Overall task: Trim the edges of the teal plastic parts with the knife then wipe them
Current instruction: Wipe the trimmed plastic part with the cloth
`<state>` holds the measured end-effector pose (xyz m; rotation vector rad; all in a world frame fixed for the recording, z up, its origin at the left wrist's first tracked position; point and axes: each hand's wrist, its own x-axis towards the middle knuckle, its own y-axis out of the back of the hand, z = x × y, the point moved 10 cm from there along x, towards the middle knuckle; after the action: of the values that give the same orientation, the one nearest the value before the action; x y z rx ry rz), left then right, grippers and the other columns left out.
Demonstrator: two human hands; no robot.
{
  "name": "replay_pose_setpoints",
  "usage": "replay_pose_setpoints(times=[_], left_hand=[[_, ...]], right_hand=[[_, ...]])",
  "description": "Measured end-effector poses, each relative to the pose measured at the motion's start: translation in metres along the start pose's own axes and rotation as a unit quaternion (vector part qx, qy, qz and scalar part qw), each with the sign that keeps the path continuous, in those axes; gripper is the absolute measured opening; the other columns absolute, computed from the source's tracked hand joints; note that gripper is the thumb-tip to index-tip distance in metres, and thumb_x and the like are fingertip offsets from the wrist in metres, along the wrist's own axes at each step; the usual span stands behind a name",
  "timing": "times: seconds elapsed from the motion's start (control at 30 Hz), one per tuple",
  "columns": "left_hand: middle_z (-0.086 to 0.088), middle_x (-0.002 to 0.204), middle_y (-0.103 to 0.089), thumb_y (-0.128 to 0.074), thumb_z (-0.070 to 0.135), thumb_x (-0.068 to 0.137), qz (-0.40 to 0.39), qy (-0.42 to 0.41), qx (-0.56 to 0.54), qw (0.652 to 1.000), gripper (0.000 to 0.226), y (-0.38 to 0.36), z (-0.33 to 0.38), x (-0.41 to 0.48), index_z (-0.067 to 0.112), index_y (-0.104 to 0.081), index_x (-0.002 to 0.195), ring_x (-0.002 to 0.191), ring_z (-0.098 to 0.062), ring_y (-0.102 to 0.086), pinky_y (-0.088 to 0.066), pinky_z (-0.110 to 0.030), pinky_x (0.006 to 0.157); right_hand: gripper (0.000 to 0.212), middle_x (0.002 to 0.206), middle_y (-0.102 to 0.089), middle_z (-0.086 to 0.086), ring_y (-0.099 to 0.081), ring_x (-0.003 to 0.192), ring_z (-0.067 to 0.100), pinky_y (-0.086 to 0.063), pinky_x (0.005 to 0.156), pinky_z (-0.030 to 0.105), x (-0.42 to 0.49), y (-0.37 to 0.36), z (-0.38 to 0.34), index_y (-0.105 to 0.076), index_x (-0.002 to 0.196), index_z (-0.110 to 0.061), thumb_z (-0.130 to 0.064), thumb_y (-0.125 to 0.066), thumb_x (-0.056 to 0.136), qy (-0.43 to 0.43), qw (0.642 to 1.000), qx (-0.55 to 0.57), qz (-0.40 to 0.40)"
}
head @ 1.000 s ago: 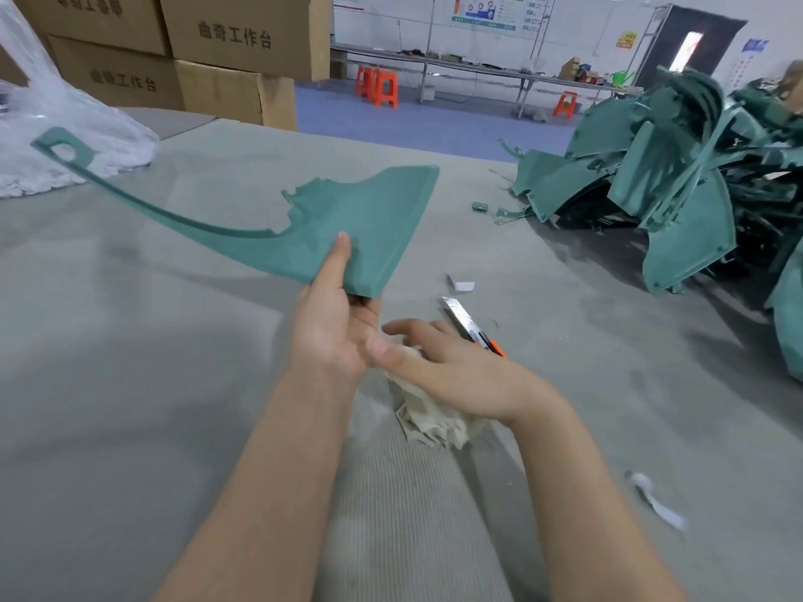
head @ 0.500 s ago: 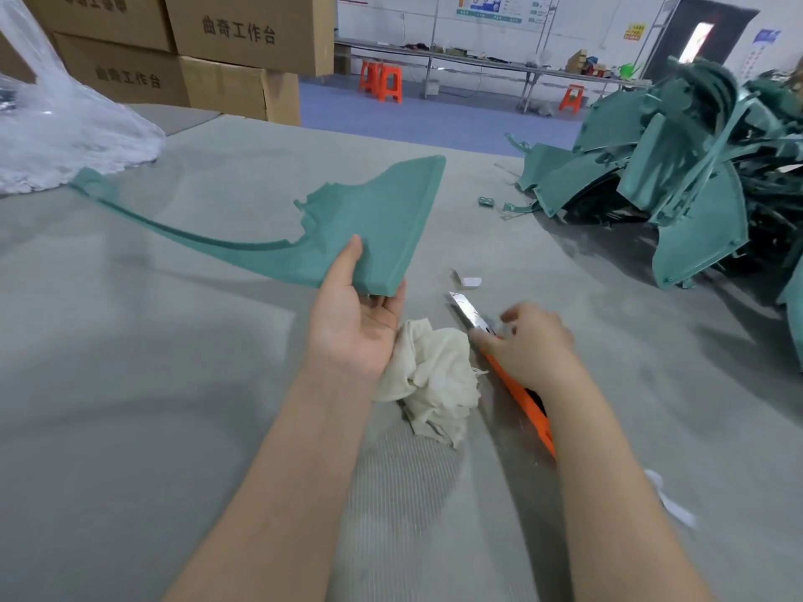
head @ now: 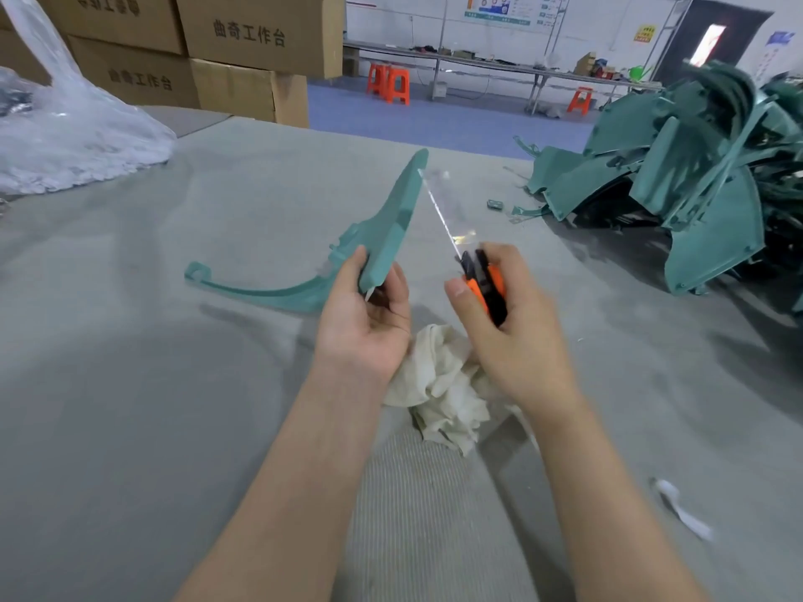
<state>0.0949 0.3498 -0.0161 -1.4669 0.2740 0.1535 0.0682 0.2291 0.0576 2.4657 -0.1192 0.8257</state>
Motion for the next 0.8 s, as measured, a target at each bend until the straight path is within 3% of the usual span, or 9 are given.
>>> replay_pose_setpoints(times=[0.1, 0.27, 0.33, 0.43, 0.5, 0.63, 0.73, 0.8], left_hand=[[-0.004, 0.075, -0.059, -0.065, 0.016, 0.089, -0.002, -0.002, 0.011, 1.0, 0.015, 0.0, 0.0, -0.001, 0.004, -0.062, 0.079, 0.065, -0.009, -0.056, -0.05, -0.015, 0.043], [-0.002, 0.065, -0.069, -0.063, 0.012, 0.089, 0.002, -0.037, 0.113, 0.993, 0.007, 0.001, -0.001, -0.002, 0.006, -0.064, 0.085, 0.052, -0.007, -0.065, -0.05, -0.014, 0.045], [-0.003, 0.08, -0.074, -0.061, 0.012, 0.091, -0.016, -0.056, 0.224, 0.973, 0.011, -0.003, -0.008, -0.004, 0.007, -0.065, 0.098, 0.063, -0.008, -0.07, -0.052, -0.016, 0.051], [-0.005, 0.108, -0.072, -0.059, 0.015, 0.093, -0.04, -0.075, 0.306, 0.948, 0.027, -0.004, -0.017, -0.003, 0.011, -0.061, 0.119, 0.088, -0.014, -0.071, -0.057, -0.023, 0.066], [-0.001, 0.101, -0.072, -0.06, 0.017, 0.092, -0.048, -0.074, 0.315, 0.945, 0.024, -0.007, -0.014, -0.004, 0.014, -0.062, 0.115, 0.076, -0.01, -0.071, -0.056, -0.022, 0.061], [0.003, 0.073, -0.067, -0.063, 0.023, 0.089, -0.043, -0.076, 0.387, 0.918, 0.014, -0.008, -0.001, -0.001, 0.016, -0.06, 0.101, 0.049, -0.005, -0.06, -0.045, -0.016, 0.044], [0.002, 0.049, -0.055, -0.062, 0.017, 0.089, -0.02, -0.04, 0.453, 0.891, 0.01, 0.002, -0.009, 0.001, 0.01, -0.059, 0.083, 0.036, -0.007, -0.048, -0.039, -0.015, 0.037], [0.001, 0.047, -0.051, -0.058, 0.012, 0.091, -0.004, -0.026, 0.409, 0.912, 0.014, 0.006, -0.01, 0.004, 0.008, -0.056, 0.077, 0.034, -0.007, -0.044, -0.036, -0.014, 0.035]], right_hand=[[0.024, 0.062, -0.051, -0.019, -0.047, 0.054, 0.006, -0.031, 0.051, 0.015, -0.005, -0.011, -0.001, -0.044, 0.078, -0.031, -0.051, -0.048, 0.091, -0.012, 1.0, -0.02, 0.005], [0.027, 0.069, -0.058, -0.007, -0.051, 0.059, 0.001, -0.042, 0.057, 0.013, -0.003, 0.002, 0.005, -0.055, 0.085, -0.027, -0.049, -0.07, 0.08, -0.075, 0.988, 0.109, 0.076], [0.015, 0.062, -0.059, -0.013, -0.054, 0.057, 0.0, -0.043, 0.057, 0.012, 0.001, 0.002, 0.013, -0.058, 0.084, -0.029, -0.034, -0.072, 0.084, -0.114, 0.971, 0.197, 0.076], [0.026, 0.052, -0.043, -0.011, -0.038, 0.047, 0.008, -0.035, 0.047, 0.019, 0.002, 0.006, 0.031, -0.05, 0.07, -0.019, -0.016, -0.067, 0.089, -0.173, 0.949, 0.252, 0.075], [0.027, 0.053, -0.038, -0.003, -0.033, 0.046, 0.011, -0.03, 0.045, 0.023, 0.001, 0.015, 0.045, -0.045, 0.07, -0.016, -0.012, -0.064, 0.09, -0.214, 0.933, 0.272, 0.095], [0.009, 0.073, -0.053, 0.012, -0.047, 0.061, 0.02, -0.038, 0.052, 0.026, -0.001, 0.028, 0.061, -0.055, 0.087, -0.008, -0.011, -0.063, 0.09, -0.265, 0.9, 0.333, 0.093], [0.016, 0.055, -0.051, 0.0, -0.039, 0.042, 0.009, -0.032, 0.04, 0.018, 0.001, 0.027, 0.057, -0.056, 0.089, -0.005, -0.02, -0.06, 0.094, -0.254, 0.89, 0.373, 0.057], [0.029, 0.053, -0.052, -0.003, -0.035, 0.038, 0.008, -0.031, 0.039, 0.018, 0.0, 0.028, 0.056, -0.059, 0.092, -0.008, -0.036, -0.054, 0.096, -0.249, 0.887, 0.384, 0.061]])
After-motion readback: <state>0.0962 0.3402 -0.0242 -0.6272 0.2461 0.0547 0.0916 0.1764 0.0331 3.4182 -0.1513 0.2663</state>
